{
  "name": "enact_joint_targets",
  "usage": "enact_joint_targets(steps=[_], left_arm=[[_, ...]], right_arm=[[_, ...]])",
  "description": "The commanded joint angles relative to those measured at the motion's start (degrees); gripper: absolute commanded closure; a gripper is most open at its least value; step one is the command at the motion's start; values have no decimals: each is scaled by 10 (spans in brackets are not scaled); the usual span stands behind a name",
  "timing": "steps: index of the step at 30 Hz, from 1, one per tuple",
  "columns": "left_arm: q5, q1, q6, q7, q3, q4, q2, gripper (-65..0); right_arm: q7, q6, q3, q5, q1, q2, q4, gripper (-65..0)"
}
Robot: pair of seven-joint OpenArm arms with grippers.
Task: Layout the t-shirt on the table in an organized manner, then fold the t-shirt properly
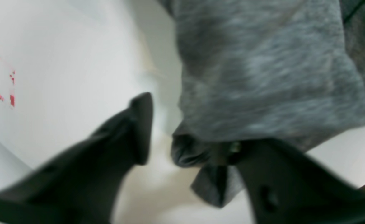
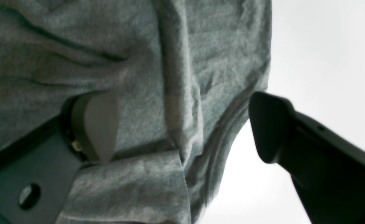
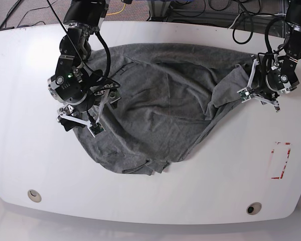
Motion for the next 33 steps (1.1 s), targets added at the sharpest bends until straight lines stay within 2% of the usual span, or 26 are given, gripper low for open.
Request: enact_joint_targets(steps=[1,4,12,21,24,27,33], left_arm=[[-3,-7,-1,-3,10,6,-8,-154],[-3,-8,-1,-3,23,6,-7,-128],[-2,-8,-1,-3,29,6,12,-128],[-2,-8,-1,-3,29,7,13,-119],[-2,-9,-1,-3,29,7,13,-78],[3,-22,-1,-3,28,8,13,0],[45,-34,-1,-3,26,10,14,0]], right_arm=[[11,-1,0,5,11,2,9,-629],[11,-1,0,5,11,2,9,-629],[11,-1,0,5,11,2,9,-629],[11,-1,0,5,11,2,9,-629],[11,-1,0,5,11,2,9,-629],[11,-1,0,5,11,2,9,-629],[11,-1,0,5,11,2,9,-629]])
